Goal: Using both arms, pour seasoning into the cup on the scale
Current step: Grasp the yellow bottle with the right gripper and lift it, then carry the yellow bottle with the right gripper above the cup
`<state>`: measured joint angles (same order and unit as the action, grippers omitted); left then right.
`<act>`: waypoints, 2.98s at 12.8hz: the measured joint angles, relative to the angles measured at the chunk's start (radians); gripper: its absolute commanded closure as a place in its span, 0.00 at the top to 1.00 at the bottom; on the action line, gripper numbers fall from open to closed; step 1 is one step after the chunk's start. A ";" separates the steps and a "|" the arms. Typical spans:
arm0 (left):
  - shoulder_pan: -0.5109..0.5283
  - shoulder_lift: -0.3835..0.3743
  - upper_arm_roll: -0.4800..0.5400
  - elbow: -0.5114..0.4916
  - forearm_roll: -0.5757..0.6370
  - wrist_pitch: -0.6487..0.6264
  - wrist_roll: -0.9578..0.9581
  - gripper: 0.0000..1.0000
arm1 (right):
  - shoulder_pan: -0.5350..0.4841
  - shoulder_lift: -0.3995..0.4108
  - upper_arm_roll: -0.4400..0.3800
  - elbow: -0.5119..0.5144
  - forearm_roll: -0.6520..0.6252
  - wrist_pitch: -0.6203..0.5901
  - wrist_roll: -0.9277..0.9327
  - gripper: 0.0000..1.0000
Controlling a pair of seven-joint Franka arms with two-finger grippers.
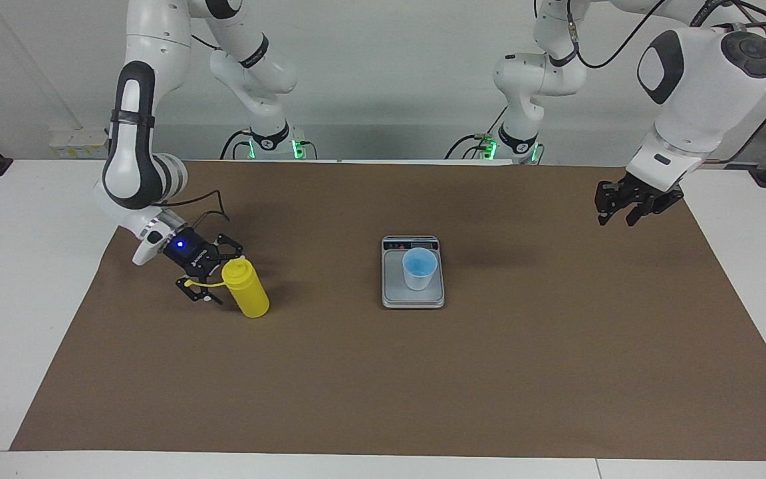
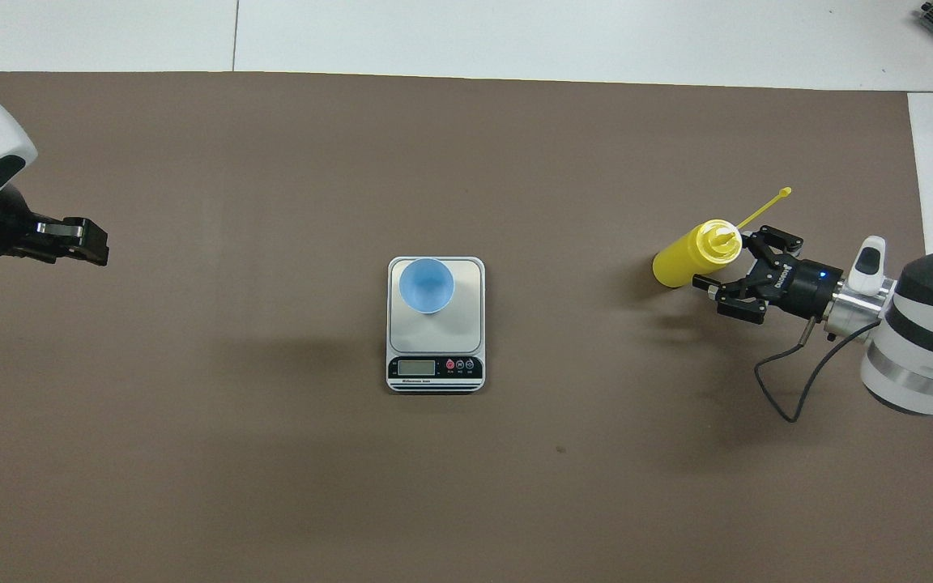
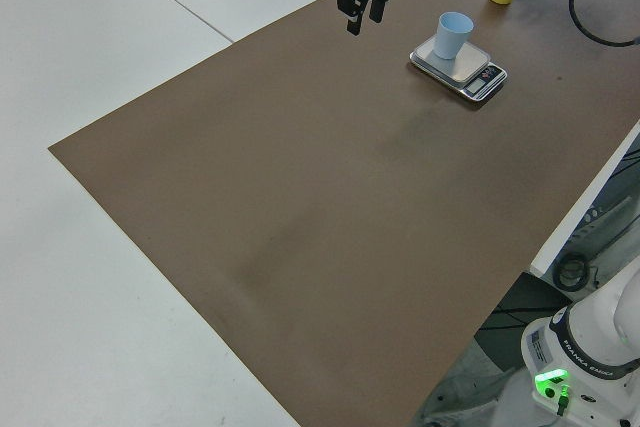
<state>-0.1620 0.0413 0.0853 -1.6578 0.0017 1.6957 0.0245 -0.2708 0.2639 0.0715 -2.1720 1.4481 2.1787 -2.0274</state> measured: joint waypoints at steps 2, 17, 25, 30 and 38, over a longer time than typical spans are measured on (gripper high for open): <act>0.000 -0.007 -0.004 -0.003 0.000 0.014 0.001 1.00 | 0.026 0.007 0.000 0.000 0.030 0.026 -0.002 1.00; 0.027 -0.035 -0.001 0.021 0.000 0.069 -0.030 1.00 | 0.119 -0.013 0.001 0.045 0.034 0.152 0.066 0.26; 0.107 -0.038 -0.077 0.024 0.000 0.057 -0.036 1.00 | 0.238 -0.068 0.003 0.178 -0.485 0.218 0.543 0.27; 0.107 -0.038 -0.085 0.024 0.000 0.046 -0.036 1.00 | 0.353 -0.069 0.005 0.250 -0.922 0.259 0.908 0.28; 0.107 -0.038 -0.085 0.024 0.000 0.044 -0.036 1.00 | 0.521 -0.060 0.008 0.277 -1.644 0.296 1.384 0.27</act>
<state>-0.0548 0.0031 -0.0002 -1.6338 0.0018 1.7395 -0.0113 0.2506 0.2037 0.0791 -1.8951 -0.1959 2.4752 -0.6430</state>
